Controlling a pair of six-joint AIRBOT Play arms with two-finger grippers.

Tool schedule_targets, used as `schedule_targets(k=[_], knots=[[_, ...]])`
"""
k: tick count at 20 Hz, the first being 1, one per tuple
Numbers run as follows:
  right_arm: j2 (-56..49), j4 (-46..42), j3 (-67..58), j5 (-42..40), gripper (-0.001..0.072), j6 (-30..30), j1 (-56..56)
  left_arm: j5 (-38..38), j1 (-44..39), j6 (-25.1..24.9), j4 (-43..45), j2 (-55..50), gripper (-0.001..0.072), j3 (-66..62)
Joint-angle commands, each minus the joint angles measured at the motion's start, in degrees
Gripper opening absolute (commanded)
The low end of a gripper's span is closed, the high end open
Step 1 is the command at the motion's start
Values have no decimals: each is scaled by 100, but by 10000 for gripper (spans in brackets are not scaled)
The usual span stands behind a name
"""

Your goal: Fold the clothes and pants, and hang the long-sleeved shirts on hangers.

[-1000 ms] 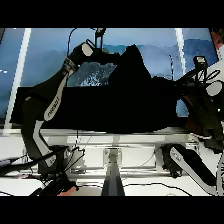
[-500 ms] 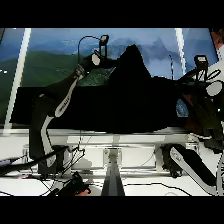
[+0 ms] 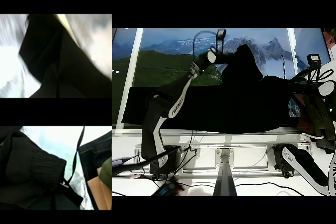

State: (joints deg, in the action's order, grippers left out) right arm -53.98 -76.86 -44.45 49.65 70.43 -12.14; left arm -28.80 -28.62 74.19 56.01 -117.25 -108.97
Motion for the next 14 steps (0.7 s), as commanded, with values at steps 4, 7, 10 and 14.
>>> schedule_targets(k=[4, 7, 10, 14], knots=[[-2, 37, 0, -603, 20, 111, 0, -608, 199, 2, 3134, 1751, 8, -197], [0, 164, -2, -896, 20, 116, 0, -1751, 348, 553, 4579, 2588, 8, -197], [0, 612, -2, -1115, 20, 111, 4, -3407, 719, 1121, 5027, 3038, 8, -195], [-42, 761, 0, -1768, 19, 114, 4, -4548, 1401, 1965, 4896, 3073, 7, 315]])
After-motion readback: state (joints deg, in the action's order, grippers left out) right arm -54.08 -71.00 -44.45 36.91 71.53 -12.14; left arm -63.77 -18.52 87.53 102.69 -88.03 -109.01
